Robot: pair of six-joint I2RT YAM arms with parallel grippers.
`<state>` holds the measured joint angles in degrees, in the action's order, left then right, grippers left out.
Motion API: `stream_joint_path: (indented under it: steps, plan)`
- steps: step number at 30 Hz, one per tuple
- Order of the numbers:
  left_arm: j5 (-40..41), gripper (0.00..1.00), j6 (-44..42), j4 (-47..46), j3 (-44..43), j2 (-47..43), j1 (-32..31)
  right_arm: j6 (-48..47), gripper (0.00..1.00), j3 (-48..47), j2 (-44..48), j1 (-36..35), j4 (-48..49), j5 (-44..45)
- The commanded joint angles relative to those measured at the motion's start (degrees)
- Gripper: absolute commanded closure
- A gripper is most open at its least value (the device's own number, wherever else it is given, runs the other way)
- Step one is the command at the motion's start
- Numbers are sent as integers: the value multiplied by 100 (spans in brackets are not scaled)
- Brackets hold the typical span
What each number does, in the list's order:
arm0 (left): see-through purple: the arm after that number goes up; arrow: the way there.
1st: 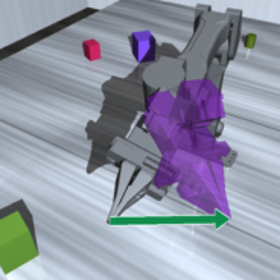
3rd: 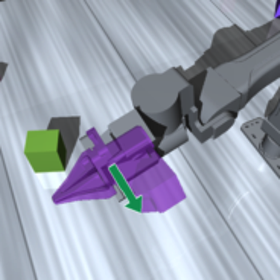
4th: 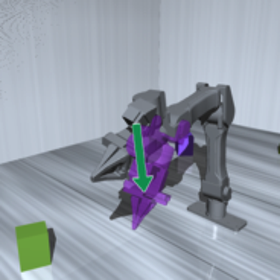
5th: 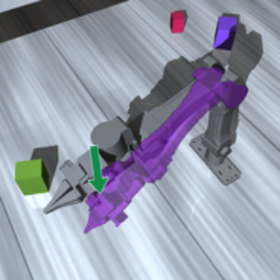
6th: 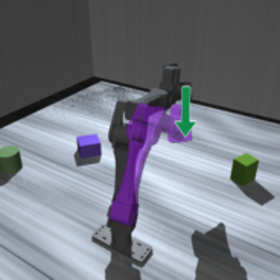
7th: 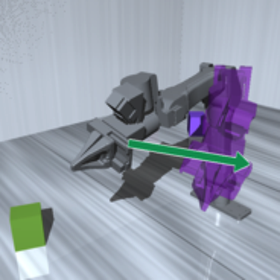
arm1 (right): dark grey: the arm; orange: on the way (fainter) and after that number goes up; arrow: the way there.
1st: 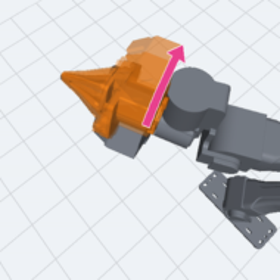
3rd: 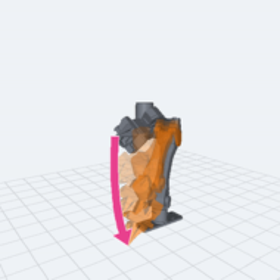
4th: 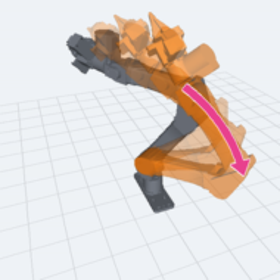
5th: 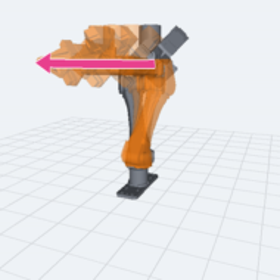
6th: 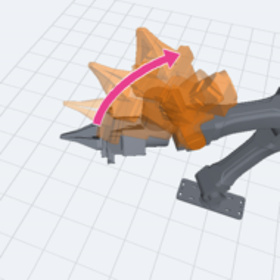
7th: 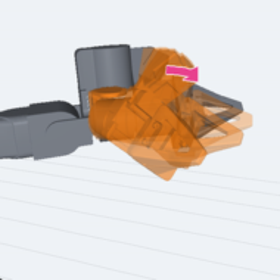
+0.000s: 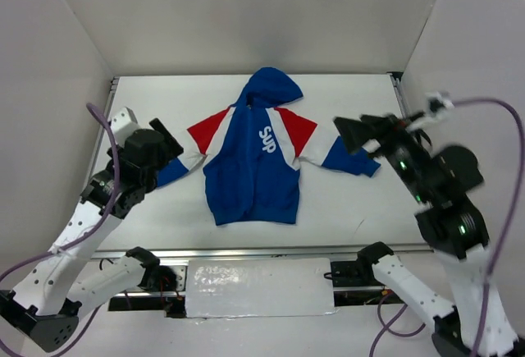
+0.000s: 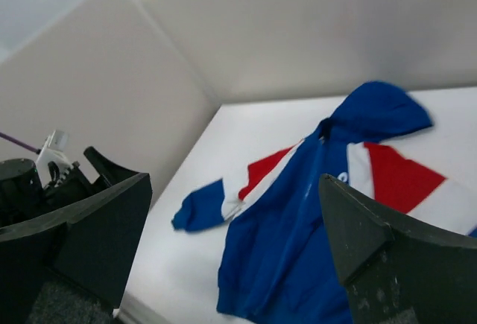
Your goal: Zip up the jacket
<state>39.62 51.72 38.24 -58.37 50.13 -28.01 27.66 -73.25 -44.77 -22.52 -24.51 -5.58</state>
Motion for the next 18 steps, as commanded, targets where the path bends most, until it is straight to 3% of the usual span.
stream_joint_path:
  steps: [1,6,12,18]
  plan:
    - [104,1,-795,718,-778,260,305,-103,0,872,590,38,-1367,1462]
    - [1380,0,-918,1687,-1282,-457,349,123,0,1226,1725,-233,-2653,3190]
    - [1523,1,-699,2108,-817,-1882,349,47,0,1095,2517,-463,-2822,3310]
    - [1611,1,-567,2496,-421,-2244,340,29,0,909,2614,-490,-2893,3169]
